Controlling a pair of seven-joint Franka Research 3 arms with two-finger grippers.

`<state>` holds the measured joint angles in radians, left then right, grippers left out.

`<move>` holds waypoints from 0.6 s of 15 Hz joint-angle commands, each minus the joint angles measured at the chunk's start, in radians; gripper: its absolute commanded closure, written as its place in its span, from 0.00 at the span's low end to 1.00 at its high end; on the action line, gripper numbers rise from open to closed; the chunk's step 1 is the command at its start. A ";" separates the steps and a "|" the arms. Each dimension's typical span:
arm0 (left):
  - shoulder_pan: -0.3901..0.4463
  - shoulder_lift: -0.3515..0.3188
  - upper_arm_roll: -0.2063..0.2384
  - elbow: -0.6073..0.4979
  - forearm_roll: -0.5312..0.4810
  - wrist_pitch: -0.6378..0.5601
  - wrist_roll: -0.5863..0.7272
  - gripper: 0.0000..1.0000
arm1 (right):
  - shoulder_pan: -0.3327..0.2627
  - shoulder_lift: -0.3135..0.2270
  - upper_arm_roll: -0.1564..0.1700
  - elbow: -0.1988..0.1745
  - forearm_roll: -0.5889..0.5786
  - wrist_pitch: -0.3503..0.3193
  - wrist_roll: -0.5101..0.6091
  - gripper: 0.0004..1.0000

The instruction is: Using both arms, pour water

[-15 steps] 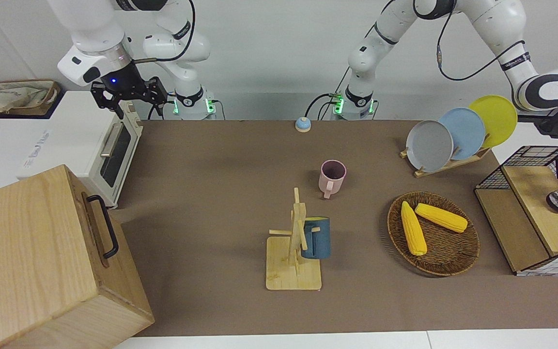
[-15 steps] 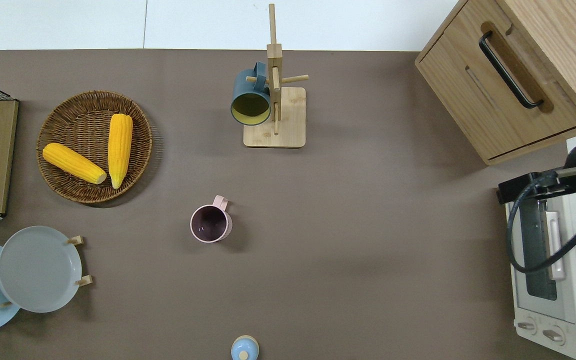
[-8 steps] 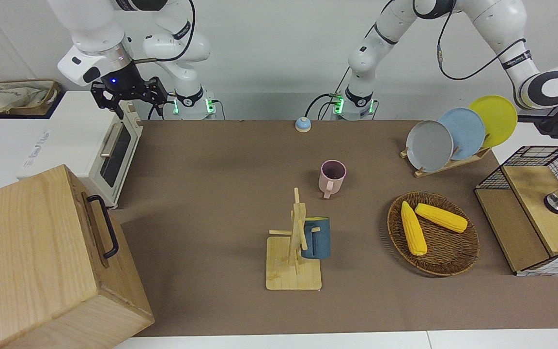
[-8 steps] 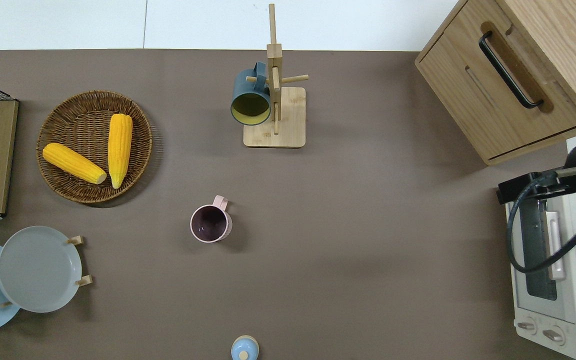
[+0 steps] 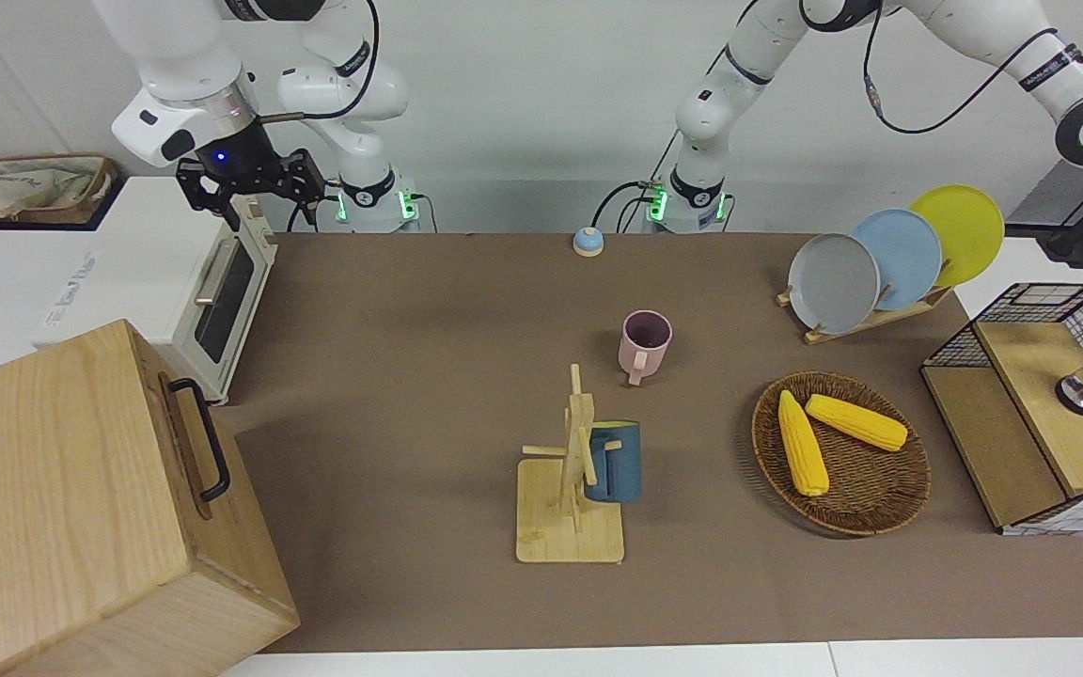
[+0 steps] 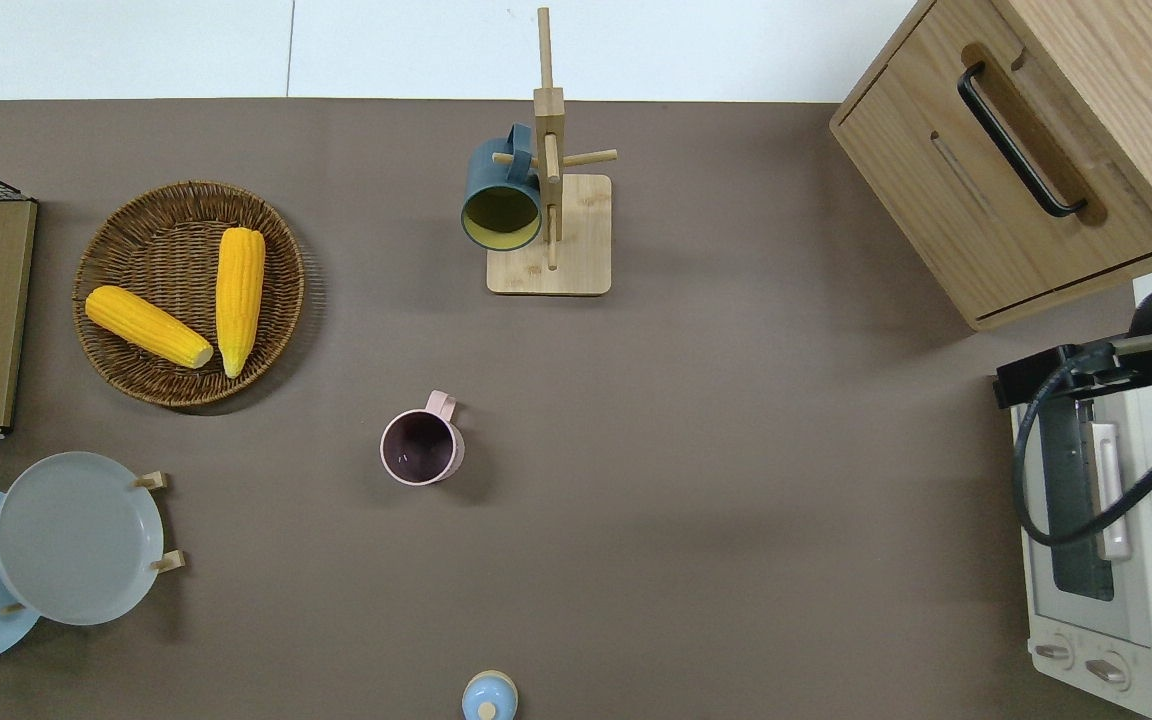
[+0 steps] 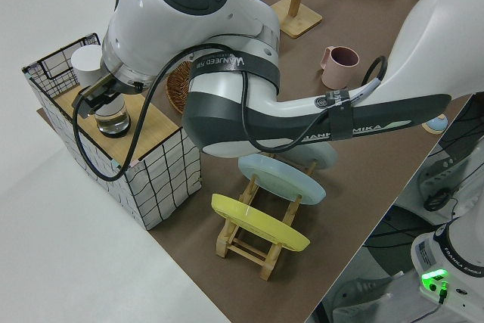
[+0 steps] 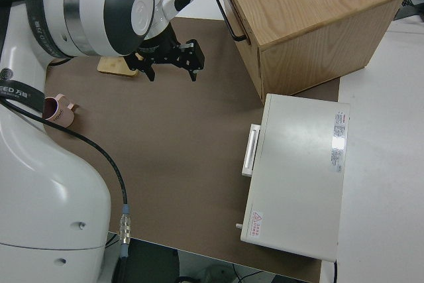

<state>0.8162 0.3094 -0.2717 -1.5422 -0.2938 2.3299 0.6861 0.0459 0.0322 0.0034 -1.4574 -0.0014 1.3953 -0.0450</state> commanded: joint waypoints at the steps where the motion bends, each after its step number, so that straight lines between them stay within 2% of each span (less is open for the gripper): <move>1: 0.001 -0.048 0.008 0.007 0.108 -0.121 -0.100 0.00 | -0.008 -0.014 0.006 -0.012 -0.003 0.002 -0.023 0.01; 2: -0.003 -0.064 0.006 0.007 0.161 -0.162 -0.135 0.00 | -0.008 -0.014 0.006 -0.012 -0.003 0.002 -0.023 0.01; 6: -0.011 -0.082 -0.004 0.024 0.264 -0.311 -0.175 0.00 | -0.008 -0.014 0.006 -0.012 -0.003 0.002 -0.023 0.01; 9: -0.044 -0.096 0.005 0.025 0.269 -0.403 -0.243 0.00 | -0.008 -0.014 0.006 -0.012 -0.003 0.002 -0.023 0.01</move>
<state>0.8136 0.2293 -0.2819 -1.5305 -0.0618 2.0212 0.5117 0.0459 0.0322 0.0034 -1.4575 -0.0014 1.3953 -0.0450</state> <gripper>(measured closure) 0.000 0.004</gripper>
